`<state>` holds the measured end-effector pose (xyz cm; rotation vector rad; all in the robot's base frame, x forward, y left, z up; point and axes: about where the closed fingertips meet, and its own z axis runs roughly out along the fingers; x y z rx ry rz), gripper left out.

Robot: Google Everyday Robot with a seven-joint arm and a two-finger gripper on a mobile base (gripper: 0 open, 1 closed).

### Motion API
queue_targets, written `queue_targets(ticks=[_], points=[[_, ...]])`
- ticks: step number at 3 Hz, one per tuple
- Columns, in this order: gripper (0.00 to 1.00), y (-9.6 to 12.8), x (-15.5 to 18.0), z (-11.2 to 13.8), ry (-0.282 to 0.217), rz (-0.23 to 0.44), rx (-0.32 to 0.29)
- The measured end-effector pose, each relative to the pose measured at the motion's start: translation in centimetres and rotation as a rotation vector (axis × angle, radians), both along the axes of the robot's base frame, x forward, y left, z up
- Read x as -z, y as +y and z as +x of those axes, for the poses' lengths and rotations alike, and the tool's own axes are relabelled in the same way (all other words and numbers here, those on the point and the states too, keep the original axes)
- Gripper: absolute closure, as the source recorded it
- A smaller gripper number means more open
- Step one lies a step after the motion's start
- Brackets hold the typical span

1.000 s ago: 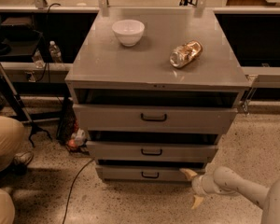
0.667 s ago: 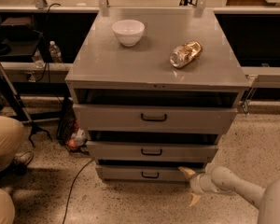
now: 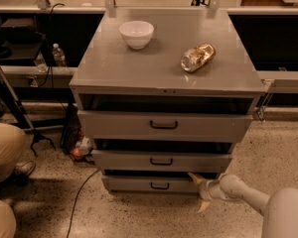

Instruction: Open bottom drawer

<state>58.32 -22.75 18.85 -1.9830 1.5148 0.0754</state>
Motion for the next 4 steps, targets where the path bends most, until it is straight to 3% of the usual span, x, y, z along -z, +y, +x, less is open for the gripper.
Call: queue_targets(ticks=[1, 2, 4], points=[[0.0, -0.4, 0.8, 1.3, -0.004, -0.003, 0.03], [0.13, -0.9, 1.8, 2.0, 0.011, -0.004, 0.062], [0.73, -2.7, 3.4, 1.1, 0.062, -0.018, 0.114]])
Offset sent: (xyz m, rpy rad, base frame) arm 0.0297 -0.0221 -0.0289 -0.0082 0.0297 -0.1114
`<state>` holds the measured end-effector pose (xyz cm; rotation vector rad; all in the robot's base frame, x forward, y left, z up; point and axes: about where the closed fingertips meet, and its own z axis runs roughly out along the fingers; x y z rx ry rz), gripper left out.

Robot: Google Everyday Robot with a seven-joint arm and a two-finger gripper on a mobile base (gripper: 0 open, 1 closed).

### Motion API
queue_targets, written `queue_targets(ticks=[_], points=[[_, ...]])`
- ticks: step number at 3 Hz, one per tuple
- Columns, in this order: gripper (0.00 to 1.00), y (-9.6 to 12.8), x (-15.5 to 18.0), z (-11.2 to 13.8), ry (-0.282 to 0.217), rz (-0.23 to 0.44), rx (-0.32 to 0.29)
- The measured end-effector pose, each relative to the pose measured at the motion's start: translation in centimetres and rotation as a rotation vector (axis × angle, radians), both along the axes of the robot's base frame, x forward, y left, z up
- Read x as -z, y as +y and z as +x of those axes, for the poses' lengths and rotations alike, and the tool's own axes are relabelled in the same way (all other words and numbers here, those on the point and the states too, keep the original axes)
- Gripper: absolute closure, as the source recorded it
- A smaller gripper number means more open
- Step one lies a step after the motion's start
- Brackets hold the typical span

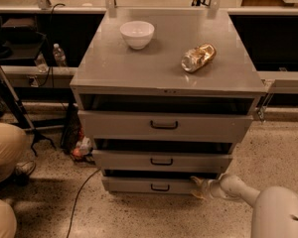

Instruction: Open bottom drawer

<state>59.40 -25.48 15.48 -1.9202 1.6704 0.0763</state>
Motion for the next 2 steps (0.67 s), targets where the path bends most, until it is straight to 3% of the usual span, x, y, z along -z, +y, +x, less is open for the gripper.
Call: queue_targets(ticks=[1, 2], points=[[0.96, 0.0, -0.49, 0.0, 0.0, 0.0, 0.0], [1.0, 0.0, -0.71, 0.0, 0.0, 0.0, 0.0]])
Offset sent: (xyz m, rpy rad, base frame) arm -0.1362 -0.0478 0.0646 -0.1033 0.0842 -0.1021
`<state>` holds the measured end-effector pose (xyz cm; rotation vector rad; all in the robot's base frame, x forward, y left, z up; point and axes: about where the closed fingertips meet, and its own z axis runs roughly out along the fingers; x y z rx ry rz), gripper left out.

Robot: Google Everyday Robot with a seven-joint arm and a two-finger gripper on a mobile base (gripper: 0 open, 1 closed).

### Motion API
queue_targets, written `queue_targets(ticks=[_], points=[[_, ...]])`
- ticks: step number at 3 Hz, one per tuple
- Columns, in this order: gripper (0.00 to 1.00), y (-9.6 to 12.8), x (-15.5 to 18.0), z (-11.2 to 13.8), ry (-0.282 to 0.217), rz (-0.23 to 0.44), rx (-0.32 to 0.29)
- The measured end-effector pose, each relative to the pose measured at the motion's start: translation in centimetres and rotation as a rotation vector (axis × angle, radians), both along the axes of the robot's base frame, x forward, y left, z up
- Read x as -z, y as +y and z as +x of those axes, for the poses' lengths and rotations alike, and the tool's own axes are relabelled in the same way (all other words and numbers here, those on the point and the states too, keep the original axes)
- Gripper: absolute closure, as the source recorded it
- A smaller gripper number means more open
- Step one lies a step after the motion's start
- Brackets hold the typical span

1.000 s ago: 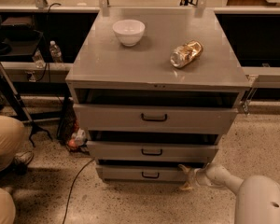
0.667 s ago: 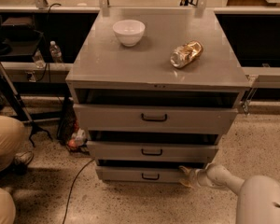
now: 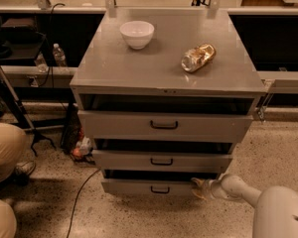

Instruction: Open bottom drawer

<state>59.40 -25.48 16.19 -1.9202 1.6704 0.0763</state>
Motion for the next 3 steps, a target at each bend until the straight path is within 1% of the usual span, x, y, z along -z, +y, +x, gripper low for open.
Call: queue_targets(ticks=[3], points=[[1.0, 0.0, -0.3, -0.01, 0.0, 0.0, 0.0]])
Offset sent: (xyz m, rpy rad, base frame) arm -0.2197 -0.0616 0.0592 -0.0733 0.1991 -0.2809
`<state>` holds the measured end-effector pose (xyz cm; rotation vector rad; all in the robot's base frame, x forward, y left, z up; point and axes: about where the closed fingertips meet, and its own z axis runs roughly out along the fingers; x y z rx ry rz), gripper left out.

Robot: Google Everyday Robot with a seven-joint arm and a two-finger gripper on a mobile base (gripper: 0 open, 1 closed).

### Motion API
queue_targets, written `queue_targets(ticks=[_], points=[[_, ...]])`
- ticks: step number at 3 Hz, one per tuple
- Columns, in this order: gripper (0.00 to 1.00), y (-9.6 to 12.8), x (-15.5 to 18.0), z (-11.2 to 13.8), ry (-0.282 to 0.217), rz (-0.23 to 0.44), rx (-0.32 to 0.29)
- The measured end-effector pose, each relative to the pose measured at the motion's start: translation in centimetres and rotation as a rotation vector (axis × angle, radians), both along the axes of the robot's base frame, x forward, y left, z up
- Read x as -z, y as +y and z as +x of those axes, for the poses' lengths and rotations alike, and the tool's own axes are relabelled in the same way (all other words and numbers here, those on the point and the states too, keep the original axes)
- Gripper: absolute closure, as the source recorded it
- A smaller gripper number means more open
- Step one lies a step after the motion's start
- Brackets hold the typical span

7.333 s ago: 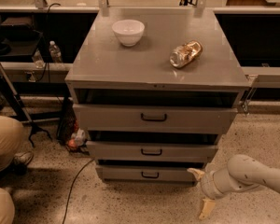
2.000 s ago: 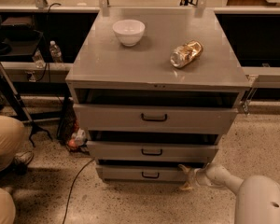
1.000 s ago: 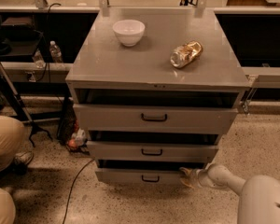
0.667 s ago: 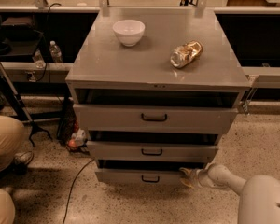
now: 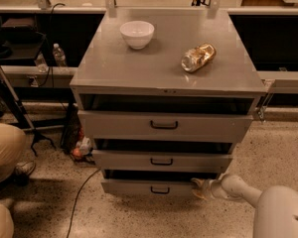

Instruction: Open bottom drawer

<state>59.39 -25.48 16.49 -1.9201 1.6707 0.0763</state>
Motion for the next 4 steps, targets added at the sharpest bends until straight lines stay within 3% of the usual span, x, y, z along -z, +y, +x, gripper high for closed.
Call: queue_targets(ticks=[1, 2, 4], points=[[0.77, 0.02, 0.01, -0.01, 0.0, 0.0, 0.0], [0.44, 0.02, 0.01, -0.01, 0.0, 0.0, 0.0], [0.0, 0.06, -0.03, -0.03, 0.001, 0.001, -0.001]])
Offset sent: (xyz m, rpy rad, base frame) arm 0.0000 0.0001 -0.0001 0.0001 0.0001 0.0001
